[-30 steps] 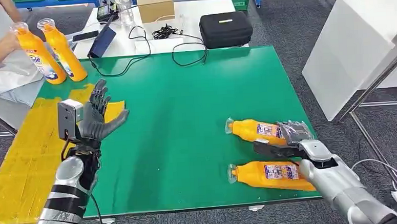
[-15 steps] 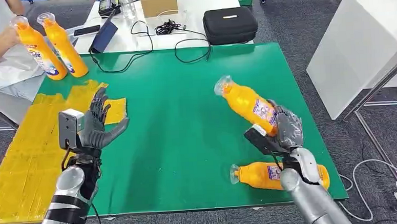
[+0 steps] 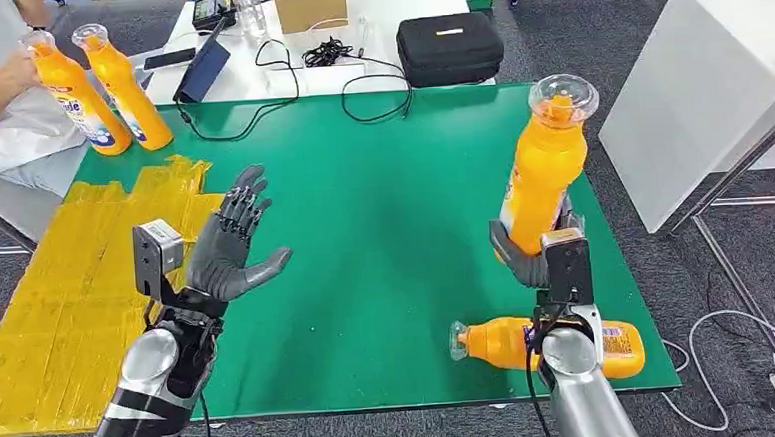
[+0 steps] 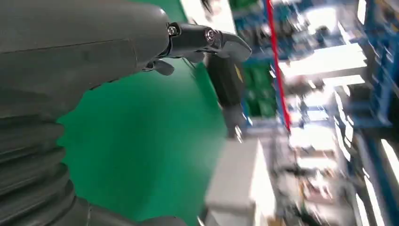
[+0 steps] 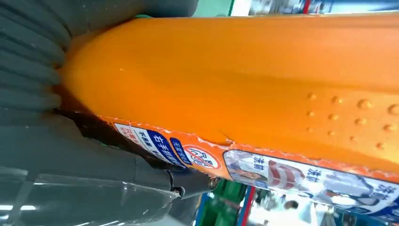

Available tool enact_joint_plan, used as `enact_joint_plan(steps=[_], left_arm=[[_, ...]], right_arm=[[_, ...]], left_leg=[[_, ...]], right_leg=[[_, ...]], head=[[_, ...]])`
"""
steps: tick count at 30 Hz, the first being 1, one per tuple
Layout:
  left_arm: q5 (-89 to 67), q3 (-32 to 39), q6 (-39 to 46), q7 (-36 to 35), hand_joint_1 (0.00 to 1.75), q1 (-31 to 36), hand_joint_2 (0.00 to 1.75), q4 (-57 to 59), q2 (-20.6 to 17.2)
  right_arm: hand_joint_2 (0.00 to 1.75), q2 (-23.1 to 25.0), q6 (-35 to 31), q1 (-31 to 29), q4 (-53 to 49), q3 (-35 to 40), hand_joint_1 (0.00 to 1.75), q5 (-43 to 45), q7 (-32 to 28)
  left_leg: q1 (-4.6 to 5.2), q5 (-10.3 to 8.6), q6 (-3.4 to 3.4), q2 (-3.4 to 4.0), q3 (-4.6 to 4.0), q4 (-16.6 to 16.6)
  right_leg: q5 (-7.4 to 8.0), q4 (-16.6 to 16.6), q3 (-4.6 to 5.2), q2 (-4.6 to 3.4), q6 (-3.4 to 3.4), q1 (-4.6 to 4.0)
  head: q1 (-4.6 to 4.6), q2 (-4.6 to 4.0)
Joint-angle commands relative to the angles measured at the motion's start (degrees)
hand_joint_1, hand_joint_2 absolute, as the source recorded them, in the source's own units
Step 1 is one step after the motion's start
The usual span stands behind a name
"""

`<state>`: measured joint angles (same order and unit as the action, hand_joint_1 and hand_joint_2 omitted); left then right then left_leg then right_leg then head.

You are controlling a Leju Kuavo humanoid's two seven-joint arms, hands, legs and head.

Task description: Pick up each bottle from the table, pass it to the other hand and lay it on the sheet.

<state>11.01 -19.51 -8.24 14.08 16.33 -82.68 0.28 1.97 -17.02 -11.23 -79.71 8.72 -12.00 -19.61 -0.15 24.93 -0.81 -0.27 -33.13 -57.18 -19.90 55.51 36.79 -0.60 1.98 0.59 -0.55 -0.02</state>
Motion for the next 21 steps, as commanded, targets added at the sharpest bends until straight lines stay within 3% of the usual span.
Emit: enact_joint_plan(steps=[1, 4, 9, 13, 17, 21], left_arm=[[1.16, -5.86, -0.67, -0.66, 0.0, 1.65, 1.75, -2.44, -2.72], [1.24, -5.78, -0.65, -0.65, 0.0, 1.69, 1.75, -2.11, -2.87], [2.59, -7.67, -2.95, 0.43, 0.0, 2.23, 1.75, -4.3, -3.12], [2.68, -7.9, -3.04, 0.36, 0.0, 2.85, 1.75, -4.22, -3.05], [2.79, -8.31, -3.11, 0.31, 0.0, 5.04, 1.75, -2.17, -2.22], [2.79, -8.31, -3.11, 0.31, 0.0, 5.04, 1.75, -2.17, -2.22]], right_arm=[[1.75, 2.82, 1.06, -4.88, 5.76, 3.64, 1.75, 0.04, -0.3], [1.75, 2.62, 1.03, -4.92, 5.84, 3.78, 1.75, -0.06, -0.28], [1.75, 4.22, 4.05, -8.67, 12.03, 12.25, 1.75, -5.14, -1.25], [1.75, 5.09, 4.14, -9.39, 13.71, 14.73, 1.75, -6.16, -1.41], [1.75, 6.93, 5.42, -11.25, 18.04, 22.86, 1.75, -12.04, -1.92], [1.75, 6.93, 5.42, -11.25, 18.04, 22.86, 1.75, -12.04, -1.92]], left_leg=[[-0.05, 0.16, 0.07, 0.24, 0.22, -0.03], [-0.04, 0.13, 0.06, 0.2, 0.18, -0.02], [-0.07, 0.17, 0.05, 0.28, 0.21, -0.04], [-0.05, 0.1, 0.05, 0.17, 0.14, 0.01], [-0.11, 0.2, 0.08, 0.23, 0.27, -0.06], [-0.05, 0.1, 0.06, 0.24, 0.17, 0.04]], right_leg=[[-0.08, 0.03, -0.15, -0.18, -0.08, -0.07], [-0.07, 0.02, -0.13, -0.15, -0.07, -0.06], [-0.09, 0.03, -0.11, -0.21, -0.06, -0.09], [-0.07, 0.02, -0.06, -0.11, -0.06, -0.06], [-0.13, 0.05, -0.14, -0.16, -0.1, -0.15], [-0.05, 0.0, -0.05, -0.15, -0.07, -0.07]], head=[[0.0, 0.0], [0.0, 0.0], [0.0, 0.0], [0.02, 0.0], [0.0, 0.0], [0.0, 0.0]])
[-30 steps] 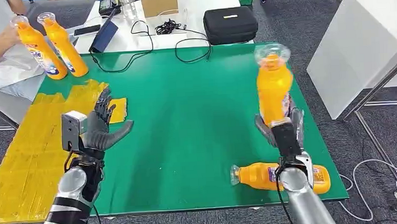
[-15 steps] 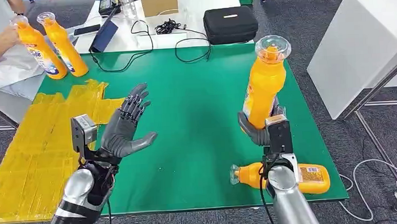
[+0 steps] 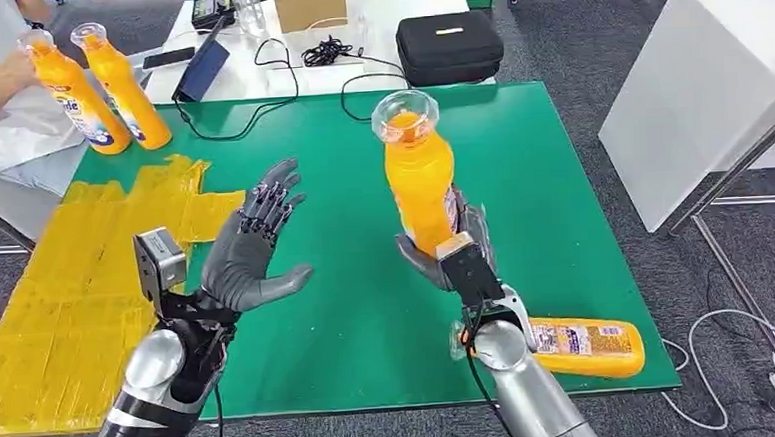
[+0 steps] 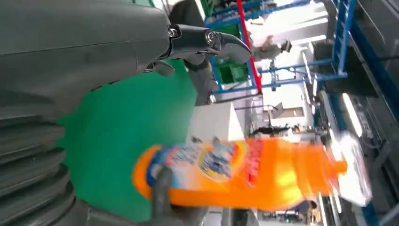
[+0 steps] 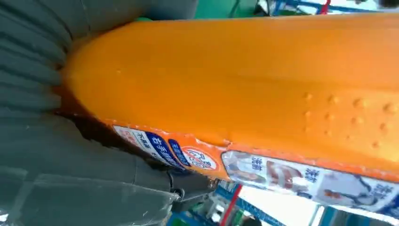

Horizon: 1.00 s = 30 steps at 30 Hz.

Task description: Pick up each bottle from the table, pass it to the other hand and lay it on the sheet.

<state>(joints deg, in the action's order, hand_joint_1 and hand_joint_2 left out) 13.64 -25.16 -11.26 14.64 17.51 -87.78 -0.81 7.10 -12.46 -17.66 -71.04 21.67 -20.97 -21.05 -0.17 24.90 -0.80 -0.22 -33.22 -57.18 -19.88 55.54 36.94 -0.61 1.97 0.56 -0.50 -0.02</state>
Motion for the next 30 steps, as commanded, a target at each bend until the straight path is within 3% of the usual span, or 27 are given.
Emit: enact_joint_plan(steps=[1, 5, 9, 19, 26, 27, 30], left_arm=[[0.2, -2.74, -0.08, -0.24, 0.0, 4.5, 1.75, 3.9, -0.8], [1.05, -2.99, -0.39, -0.46, 0.0, 6.97, 1.75, 7.24, 0.45], [1.19, -3.01, -0.45, -0.45, 0.0, 7.07, 1.75, 7.53, 0.52], [1.9, -3.57, -0.44, -0.48, 0.0, 8.68, 1.75, 10.4, 1.71], [-0.65, -4.06, 1.38, 0.41, 0.05, 8.62, 1.75, 10.17, 2.27], [-0.48, -3.79, 1.53, 0.63, 1.68, 8.52, 1.75, 10.02, 2.43], [-0.35, -3.37, 1.88, 0.89, 1.75, 8.54, 1.75, 9.71, 2.51]], right_arm=[[1.75, 2.15, 0.44, -5.53, 10.91, 12.84, 1.75, -5.8, -0.68], [1.75, 4.84, -2.93, -7.01, 17.38, 21.36, 1.75, -14.05, -0.11], [1.75, 4.95, -3.34, -7.29, 18.24, 21.92, 1.75, -14.36, -0.18], [1.75, 7.88, -4.79, -8.58, 25.86, 31.88, 1.75, -19.97, 1.27], [1.75, 7.58, -3.99, -9.47, 26.82, 33.14, 1.75, -19.05, 2.21], [1.75, 7.56, -3.98, -9.57, 26.87, 33.24, 1.75, -18.93, 2.17], [1.75, 7.5, -4.3, -9.67, 26.81, 33.05, 1.75, -18.73, 2.26]], left_leg=[[-0.05, 0.2, 0.06, 0.21, 0.42, 0.04], [-0.07, 0.11, 0.05, -0.09, 0.28, -0.01], [-0.09, 0.12, 0.07, 0.09, 0.3, 0.02], [-0.09, 0.04, 0.07, -0.1, 0.18, 0.02], [-0.12, 0.09, 0.06, -0.15, 0.21, -0.02], [-0.09, 0.05, 0.05, -0.17, 0.15, -0.01], [-0.08, 0.0, 0.05, -0.11, 0.06, 0.0]], right_leg=[[-0.14, -0.02, -0.35, -0.11, -0.08, -0.07], [-0.13, -0.03, -0.28, 0.06, -0.07, -0.13], [-0.12, -0.02, -0.24, -0.01, -0.06, -0.13], [-0.11, -0.03, -0.17, 0.14, -0.06, -0.14], [-0.17, -0.01, -0.23, 0.21, -0.06, -0.19], [-0.14, -0.01, -0.16, 0.22, -0.05, -0.16], [-0.07, -0.03, -0.05, 0.14, -0.04, -0.14]], head=[[-0.04, 0.0], [-0.02, 0.0], [-0.04, 0.0], [-0.02, 0.0], [-0.04, 0.0], [-0.02, 0.0], [-0.04, 0.0]])
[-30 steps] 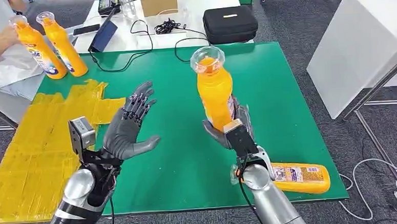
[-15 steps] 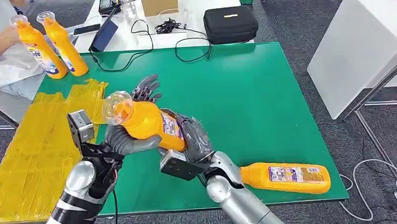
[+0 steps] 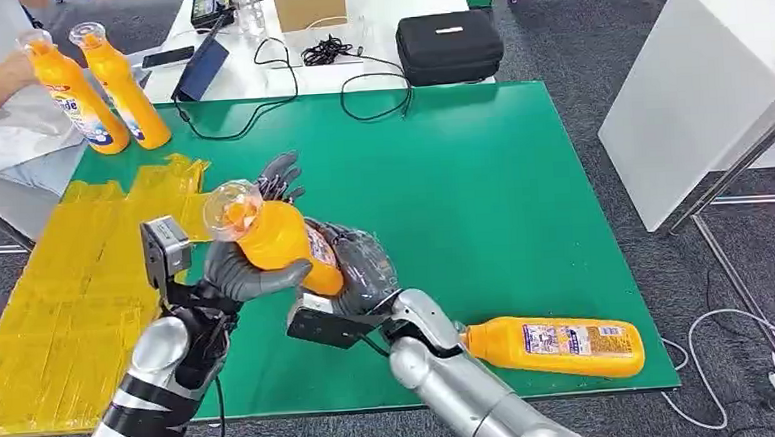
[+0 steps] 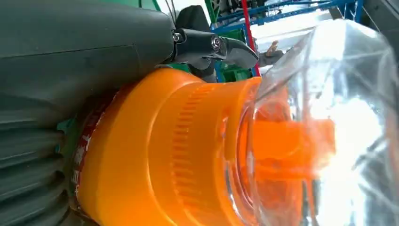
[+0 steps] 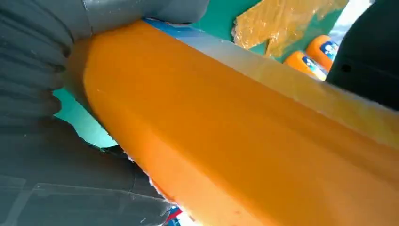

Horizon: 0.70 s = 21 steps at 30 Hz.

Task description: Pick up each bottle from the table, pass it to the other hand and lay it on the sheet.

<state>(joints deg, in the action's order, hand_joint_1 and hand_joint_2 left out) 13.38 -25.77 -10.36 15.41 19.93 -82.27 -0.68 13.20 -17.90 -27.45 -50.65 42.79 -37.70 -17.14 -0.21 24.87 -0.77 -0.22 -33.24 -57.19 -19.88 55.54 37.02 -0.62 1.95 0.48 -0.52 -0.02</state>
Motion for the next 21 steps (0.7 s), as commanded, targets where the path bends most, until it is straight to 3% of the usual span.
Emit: enact_joint_plan(steps=[1, 16, 17, 18, 21], left_arm=[[-0.05, -2.66, 1.06, 0.15, 1.75, 6.12, 1.75, 4.18, 2.38], [0.44, -1.35, 2.09, 0.27, 1.75, 5.95, 1.75, 4.93, 2.5], [0.45, -1.05, 2.53, 0.34, 1.75, 5.74, 1.75, 4.77, 2.29], [0.41, -0.69, 3.01, 0.42, 1.75, 5.42, 1.75, 4.53, 2.09], [-2.79, 0.46, 7.4, 1.07, 1.75, 4.94, 1.75, 3.84, 1.26]], right_arm=[[1.75, 1.37, 1.08, 0.1, 6.39, 11.88, 1.75, -1.92, -1.63], [1.75, 0.61, -1.18, 1.4, 3.0, 9.08, 1.75, 1.14, -2.14], [1.75, 0.59, -3.23, 2.76, 0.8, 7.28, 0.96, 3.07, -3.86], [1.75, 0.33, -3.56, 3.58, -1.11, 6.67, 0.0, 4.08, -4.4], [1.75, -2.03, -6.31, 7.44, -12.09, 3.91, 0.0, 8.01, -5.98]], left_leg=[[-0.09, 0.13, 0.04, -0.18, 0.21, -0.02], [-0.06, 0.09, 0.03, -0.21, 0.15, -0.01], [-0.08, 0.13, 0.03, -0.24, 0.21, -0.03], [-0.07, 0.1, 0.03, -0.24, 0.15, -0.02], [-0.04, 0.07, 0.03, -0.19, 0.07, -0.03]], right_leg=[[-0.17, -0.01, -0.29, 0.24, -0.05, -0.1], [-0.15, -0.02, -0.2, 0.26, -0.03, -0.09], [-0.2, -0.01, -0.28, 0.31, -0.04, -0.12], [-0.16, -0.01, -0.21, 0.3, -0.04, -0.1], [-0.13, 0.01, -0.11, 0.23, -0.03, -0.07]], head=[[-0.02, 0.0], [0.0, 0.0], [-0.02, 0.0], [0.0, 0.0], [0.0, 0.0]])
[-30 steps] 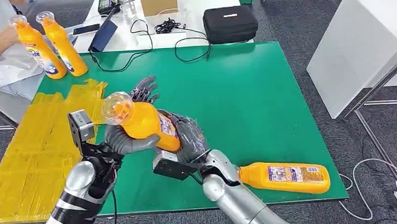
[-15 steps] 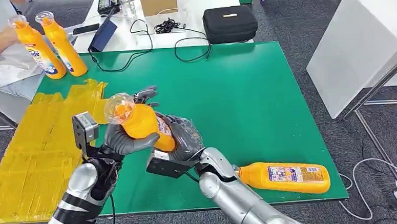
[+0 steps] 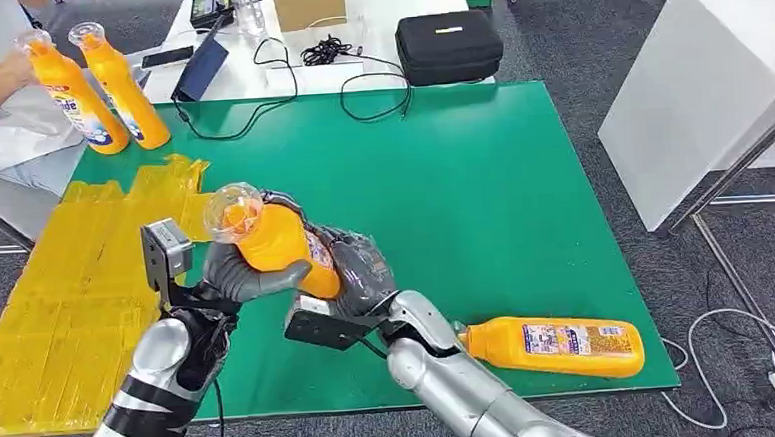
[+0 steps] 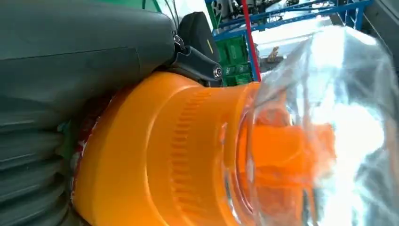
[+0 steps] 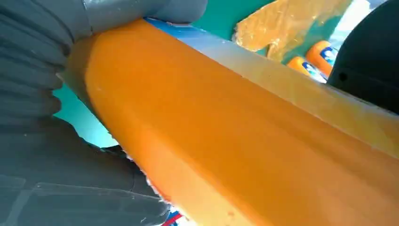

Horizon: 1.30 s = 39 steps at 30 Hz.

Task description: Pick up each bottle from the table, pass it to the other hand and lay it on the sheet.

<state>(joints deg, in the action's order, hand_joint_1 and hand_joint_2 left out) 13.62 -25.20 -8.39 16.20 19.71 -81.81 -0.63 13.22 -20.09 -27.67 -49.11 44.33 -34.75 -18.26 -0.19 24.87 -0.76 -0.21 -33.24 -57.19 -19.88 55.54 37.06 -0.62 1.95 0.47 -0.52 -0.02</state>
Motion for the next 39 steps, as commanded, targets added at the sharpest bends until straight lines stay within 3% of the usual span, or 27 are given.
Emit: enact_joint_plan(steps=[1, 4, 7, 10, 11, 12, 14, 26, 27, 33, 36, 39], left_arm=[[-2.91, 0.07, 5.43, 0.3, 1.75, 5.15, 1.75, 3.15, 0.81], [-4.45, 2.33, 8.04, -0.03, 1.75, 5.27, 1.75, 3.46, 0.43], [-5.46, 4.44, 8.33, 0.01, 1.75, 5.18, 1.75, 4.19, -0.55], [-19.29, 4.78, 19.41, 0.41, 1.75, 5.84, 1.75, 5.57, -1.77], [-32.75, 3.92, 28.42, -0.3, 1.75, 7.23, 1.75, 7.7, -2.86], [-37.28, 3.84, 28.91, -2.14, 1.75, 7.9, 1.75, 9.05, -2.82], [-43.55, 3.16, 27.83, -3.21, 1.75, 9.61, 1.75, 11.46, -3.89], [-44.11, 3.98, 27.46, -2.75, 1.75, 9.46, 1.75, 11.67, -3.46], [-49.63, 2.76, 28.47, -4.57, 1.75, 10.17, 1.75, 12.53, -4.13], [-83.44, -4.08, 27.19, -16.51, 1.75, 20.01, 1.75, 30.34, -5.47], [-82.18, -2.66, 22.43, -13.85, 1.75, 22.81, 1.75, 41.32, -3.42], [-82.78, -2.05, 22.8, -12.56, 1.75, 23.26, 1.75, 46.51, -3.07]], right_arm=[[1.75, -2.87, -3.97, 8.21, -15.84, 2.26, 0.0, 5.11, -4.52], [1.75, -6.14, -8.51, 11.23, -24.61, -1.69, 0.0, 5.28, -4.24], [1.75, -9.93, -5.73, 14.57, -33.3, -6.39, 0.0, 7.87, -4.97], [1.75, -12.53, -2.68, 19.17, -42.35, -11.96, 0.0, 14.08, -6.68], [1.75, -13.01, -0.34, 21.1, -45.88, -14.49, 0.0, 17.4, -7.81], [1.75, -13.45, 1.15, 22.17, -48.25, -16.15, 0.0, 18.33, -8.23], [1.75, -13.83, 2.69, 23.64, -51.47, -18.31, 0.0, 18.43, -8.21], [1.75, -13.0, 3.22, 23.46, -50.93, -18.45, 0.0, 18.19, -8.09], [1.75, -12.85, 2.63, 23.72, -51.02, -18.74, 0.0, 17.64, -8.64], [1.75, -13.97, 4.49, 24.9, -55.46, -23.78, 0.0, 17.06, -8.54], [1.75, -14.2, 4.25, 25.42, -56.34, -25.82, 0.0, 15.8, -8.14], [1.75, -15.09, 3.44, 26.49, -57.27, -27.65, 0.0, 15.16, -7.75]], left_leg=[[-0.03, 0.04, 0.02, -0.19, 0.01, -0.01], [-0.03, 0.05, 0.02, -0.17, -0.05, -0.02], [-0.04, 0.04, 0.01, -0.22, -0.05, -0.01], [-0.03, 0.17, 0.03, -0.18, 0.16, -0.01], [-0.03, 0.13, 0.02, -0.4, 0.07, -0.03], [-0.01, 0.1, 0.01, -0.47, 0.03, -0.04], [0.0, 0.12, 0.01, -0.44, 0.04, -0.05], [-0.02, 0.18, 0.04, -0.13, 0.13, -0.03], [0.0, 0.15, 0.03, -0.1, 0.08, -0.01], [-0.02, 0.12, 0.03, -0.39, 0.1, -0.06], [0.01, 0.1, 0.02, -0.23, 0.11, -0.01], [0.03, 0.09, 0.01, -0.2, 0.17, 0.05]], right_leg=[[-0.09, 0.01, -0.09, 0.21, -0.02, -0.04], [-0.09, 0.01, -0.03, 0.2, -0.01, -0.03], [-0.09, -0.02, -0.07, 0.25, -0.01, -0.04], [-0.21, 0.01, -0.23, 0.24, -0.04, -0.03], [-0.22, 0.01, -0.23, 0.45, -0.02, -0.04], [-0.22, 0.02, -0.2, 0.51, -0.01, -0.03], [-0.21, 0.04, -0.2, 0.46, -0.02, -0.02], [-0.18, 0.02, -0.21, 0.19, -0.04, -0.05], [-0.14, 0.01, -0.15, 0.14, -0.03, -0.04], [-0.21, 0.04, -0.26, 0.45, -0.04, -0.06], [-0.14, 0.0, -0.23, 0.27, -0.02, -0.02], [-0.13, -0.04, -0.26, 0.24, -0.01, 0.04]], head=[[0.02, 0.0], [-0.02, 0.0], [0.04, 0.0], [-0.04, 0.0], [0.0, 0.0], [0.0, 0.0], [-0.02, 0.0], [-0.02, 0.0], [0.0, 0.0], [0.0, 0.0], [0.0, 0.0], [0.0, 0.0]])
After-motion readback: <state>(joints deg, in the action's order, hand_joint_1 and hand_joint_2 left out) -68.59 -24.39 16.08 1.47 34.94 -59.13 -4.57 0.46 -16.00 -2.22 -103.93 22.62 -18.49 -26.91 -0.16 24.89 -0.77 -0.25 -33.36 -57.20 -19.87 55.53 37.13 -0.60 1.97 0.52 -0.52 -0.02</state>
